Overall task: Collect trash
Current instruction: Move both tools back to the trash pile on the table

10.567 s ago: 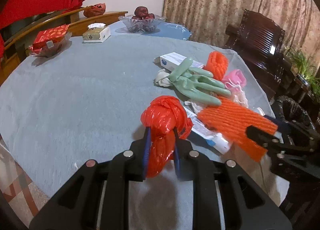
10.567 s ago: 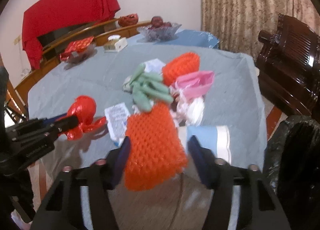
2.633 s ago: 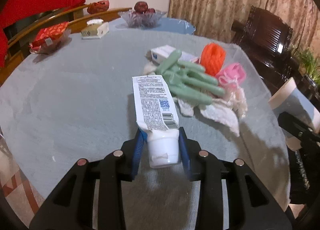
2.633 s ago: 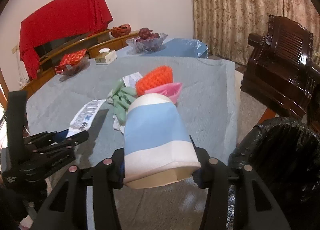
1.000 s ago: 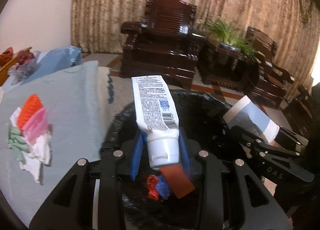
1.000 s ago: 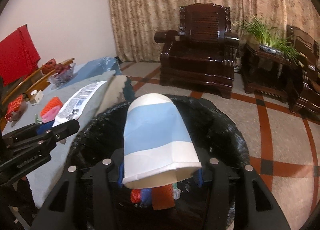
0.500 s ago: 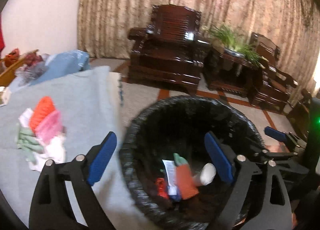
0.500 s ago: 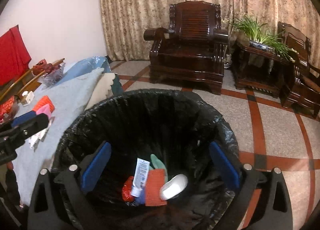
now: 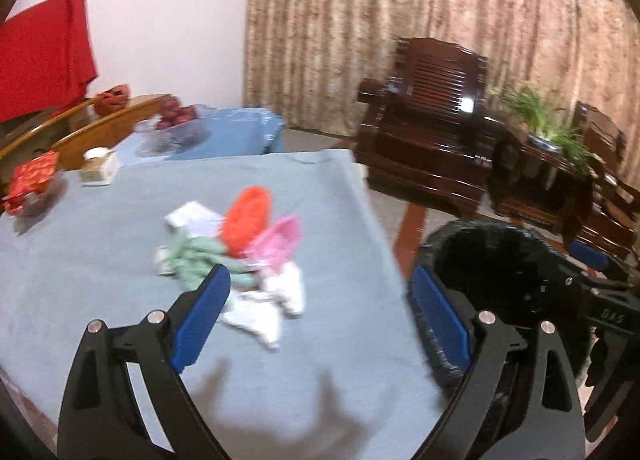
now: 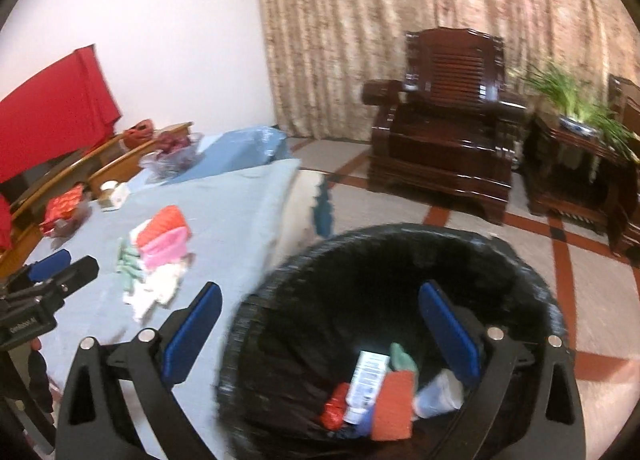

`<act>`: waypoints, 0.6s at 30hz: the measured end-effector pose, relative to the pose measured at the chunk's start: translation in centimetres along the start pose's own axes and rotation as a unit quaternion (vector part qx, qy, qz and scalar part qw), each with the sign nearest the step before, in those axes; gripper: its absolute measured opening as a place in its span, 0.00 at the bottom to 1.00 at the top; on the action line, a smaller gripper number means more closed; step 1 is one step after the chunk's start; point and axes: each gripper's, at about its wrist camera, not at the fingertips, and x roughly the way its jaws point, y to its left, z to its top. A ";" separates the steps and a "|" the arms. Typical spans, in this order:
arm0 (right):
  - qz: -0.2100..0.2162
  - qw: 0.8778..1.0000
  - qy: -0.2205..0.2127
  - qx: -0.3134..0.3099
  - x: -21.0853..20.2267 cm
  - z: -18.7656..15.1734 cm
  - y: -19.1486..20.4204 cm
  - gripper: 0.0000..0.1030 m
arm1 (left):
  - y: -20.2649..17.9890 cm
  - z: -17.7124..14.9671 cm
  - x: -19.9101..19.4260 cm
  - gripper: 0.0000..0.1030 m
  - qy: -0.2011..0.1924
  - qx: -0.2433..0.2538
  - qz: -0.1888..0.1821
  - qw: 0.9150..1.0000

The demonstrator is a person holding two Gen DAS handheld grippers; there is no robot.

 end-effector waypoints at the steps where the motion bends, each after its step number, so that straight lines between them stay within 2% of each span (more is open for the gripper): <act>1: 0.005 1.000 0.000 -0.003 0.2 0.1 0.6 0.94 | 0.8 -0.1 -0.2 0.87 0.001 -0.006 0.008 1.000; 8: 0.042 0.999 0.004 -0.033 2.0 0.7 5.7 0.94 | 5.2 -0.1 -1.0 0.87 -0.002 -0.027 0.045 0.999; 18: 0.071 0.996 0.012 -0.056 4.9 1.1 10.6 0.94 | 9.0 -0.7 -0.3 0.87 0.003 -0.045 0.072 0.996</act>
